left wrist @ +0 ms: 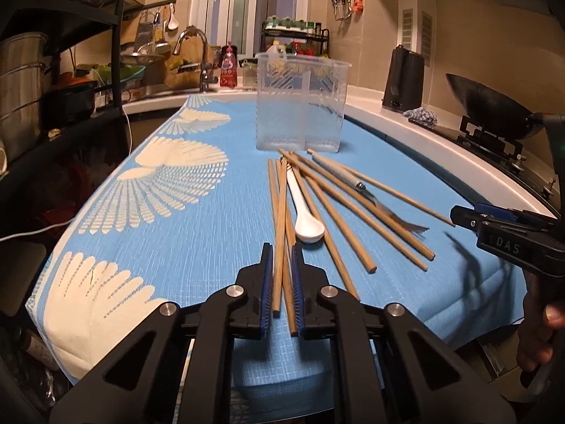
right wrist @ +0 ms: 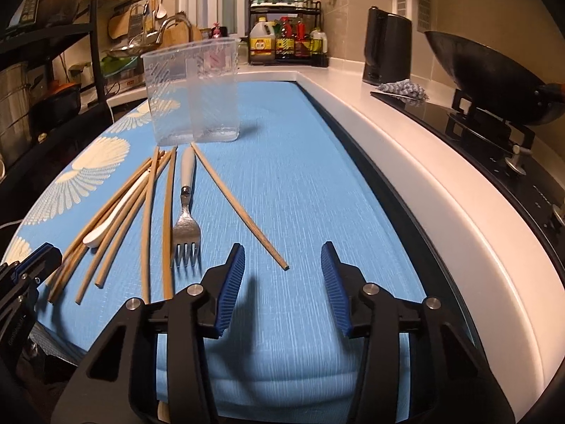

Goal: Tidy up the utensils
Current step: 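Close the left tool on one chopstick while the right tool grasps another chopstick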

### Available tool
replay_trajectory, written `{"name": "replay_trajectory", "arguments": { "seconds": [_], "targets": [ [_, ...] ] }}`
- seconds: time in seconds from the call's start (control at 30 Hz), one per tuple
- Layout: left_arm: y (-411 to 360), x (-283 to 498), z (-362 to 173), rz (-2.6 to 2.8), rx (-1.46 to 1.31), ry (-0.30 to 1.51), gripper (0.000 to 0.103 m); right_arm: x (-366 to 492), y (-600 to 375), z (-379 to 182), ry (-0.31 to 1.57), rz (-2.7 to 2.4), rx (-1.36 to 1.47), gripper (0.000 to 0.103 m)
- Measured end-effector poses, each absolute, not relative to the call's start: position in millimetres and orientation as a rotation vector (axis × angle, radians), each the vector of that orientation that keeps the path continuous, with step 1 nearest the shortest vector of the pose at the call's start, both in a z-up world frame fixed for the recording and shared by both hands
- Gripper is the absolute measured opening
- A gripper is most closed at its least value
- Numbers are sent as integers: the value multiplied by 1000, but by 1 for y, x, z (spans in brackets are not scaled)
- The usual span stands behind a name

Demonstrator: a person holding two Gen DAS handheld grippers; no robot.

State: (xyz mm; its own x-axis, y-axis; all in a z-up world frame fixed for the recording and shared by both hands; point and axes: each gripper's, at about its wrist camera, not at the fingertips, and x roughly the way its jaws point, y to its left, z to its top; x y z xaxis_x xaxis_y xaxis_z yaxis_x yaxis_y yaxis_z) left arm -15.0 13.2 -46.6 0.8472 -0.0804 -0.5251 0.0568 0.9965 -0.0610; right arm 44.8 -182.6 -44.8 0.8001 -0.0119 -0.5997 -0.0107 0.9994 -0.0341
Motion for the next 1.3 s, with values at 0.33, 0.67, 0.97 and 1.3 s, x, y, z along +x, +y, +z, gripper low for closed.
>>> {"name": "replay_trajectory", "arguments": {
  "seconds": [0.33,0.67,0.97,1.3],
  "targets": [
    [19,-13,-53,-85,-68,583,11,72,-187,-58,673,39,-46,33],
    [24,-19,-47,-84,-65,515,5,56,-171,-56,642,130,-73,5],
    [45,-13,-54,9,-58,510,5,30,-169,-60,626,51,-64,6],
    [48,-17,-58,30,-46,511,6,38,-173,-62,631,58,-54,10]
  ]
}}
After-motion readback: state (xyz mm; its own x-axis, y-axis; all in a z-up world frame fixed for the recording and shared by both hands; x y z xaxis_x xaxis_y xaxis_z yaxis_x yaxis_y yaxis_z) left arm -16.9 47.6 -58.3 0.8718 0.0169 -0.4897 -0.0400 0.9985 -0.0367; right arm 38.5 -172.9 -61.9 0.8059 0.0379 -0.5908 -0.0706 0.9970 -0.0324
